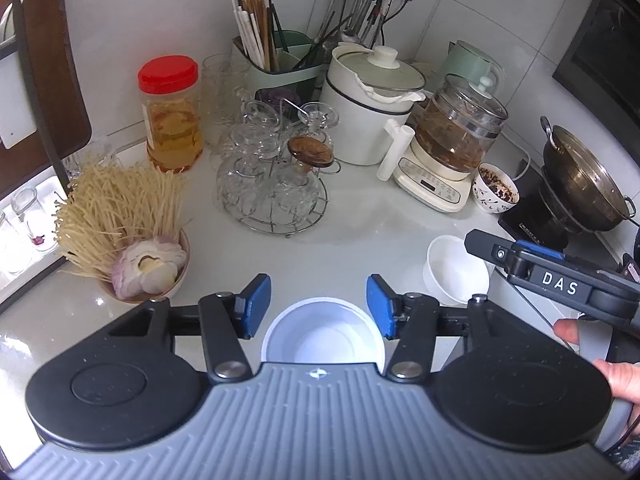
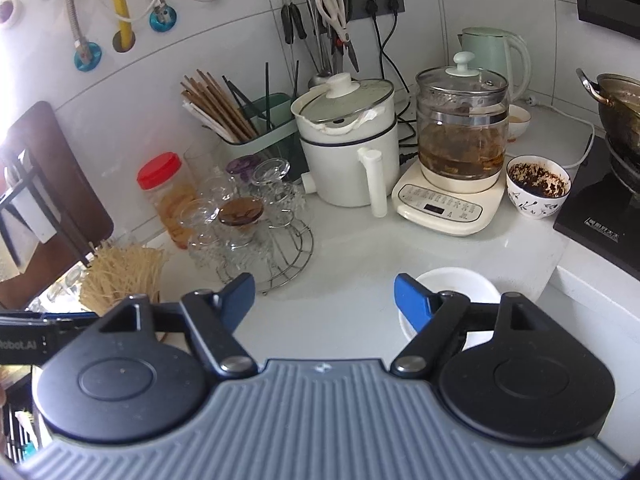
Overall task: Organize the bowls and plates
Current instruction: 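Move both open grippers toward the white ceramic bowl by the kettle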
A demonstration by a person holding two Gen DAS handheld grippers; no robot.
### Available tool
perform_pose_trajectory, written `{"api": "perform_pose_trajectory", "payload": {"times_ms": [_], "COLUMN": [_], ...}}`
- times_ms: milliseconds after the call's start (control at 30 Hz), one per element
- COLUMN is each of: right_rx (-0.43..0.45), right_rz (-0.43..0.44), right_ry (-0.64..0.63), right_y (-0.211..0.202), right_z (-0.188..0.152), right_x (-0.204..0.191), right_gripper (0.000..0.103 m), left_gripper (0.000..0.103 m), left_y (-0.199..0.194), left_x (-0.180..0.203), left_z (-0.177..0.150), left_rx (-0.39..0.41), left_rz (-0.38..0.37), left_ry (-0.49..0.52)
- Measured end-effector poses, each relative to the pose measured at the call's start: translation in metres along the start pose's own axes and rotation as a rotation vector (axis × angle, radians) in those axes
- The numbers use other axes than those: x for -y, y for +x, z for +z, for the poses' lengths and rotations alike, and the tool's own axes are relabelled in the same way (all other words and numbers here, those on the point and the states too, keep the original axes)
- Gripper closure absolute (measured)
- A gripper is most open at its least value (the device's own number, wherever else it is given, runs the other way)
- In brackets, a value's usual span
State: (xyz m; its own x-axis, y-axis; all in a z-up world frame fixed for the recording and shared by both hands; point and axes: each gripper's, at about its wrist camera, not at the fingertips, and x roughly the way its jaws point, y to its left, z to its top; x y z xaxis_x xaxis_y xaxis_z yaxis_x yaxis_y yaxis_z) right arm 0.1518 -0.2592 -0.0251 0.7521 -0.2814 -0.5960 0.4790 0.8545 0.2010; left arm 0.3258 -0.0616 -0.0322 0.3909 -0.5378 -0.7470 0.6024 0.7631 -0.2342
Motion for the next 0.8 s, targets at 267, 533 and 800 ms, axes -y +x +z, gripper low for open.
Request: {"api": "perform_pose_trajectory", "payload": {"times_ms": [267,533,800], "right_rx": [0.016,-0.02,-0.06], "right_rz": [-0.009,-0.025,-0.037], "right_ry": [0.009,0.046,0.08], "right_y": [0.007,0.022,0.036], "right_z": [0.007,0.011,0.011], "right_x": [0.018,0.056,0.097], "right_gripper": [0.0,0.0,0.0], "left_gripper": [0.042,0.042,0.042], "left_y": [0.014,0.041,0.077], "left_x": [0.018,0.046,0.078], "left_z": [0.004,0.012,0.02], "left_rx": [0.003,-0.013,-0.039], "left_rz": [0.0,-0.002,-0.019], "left_ry": [0.004,0.012,0.013]}}
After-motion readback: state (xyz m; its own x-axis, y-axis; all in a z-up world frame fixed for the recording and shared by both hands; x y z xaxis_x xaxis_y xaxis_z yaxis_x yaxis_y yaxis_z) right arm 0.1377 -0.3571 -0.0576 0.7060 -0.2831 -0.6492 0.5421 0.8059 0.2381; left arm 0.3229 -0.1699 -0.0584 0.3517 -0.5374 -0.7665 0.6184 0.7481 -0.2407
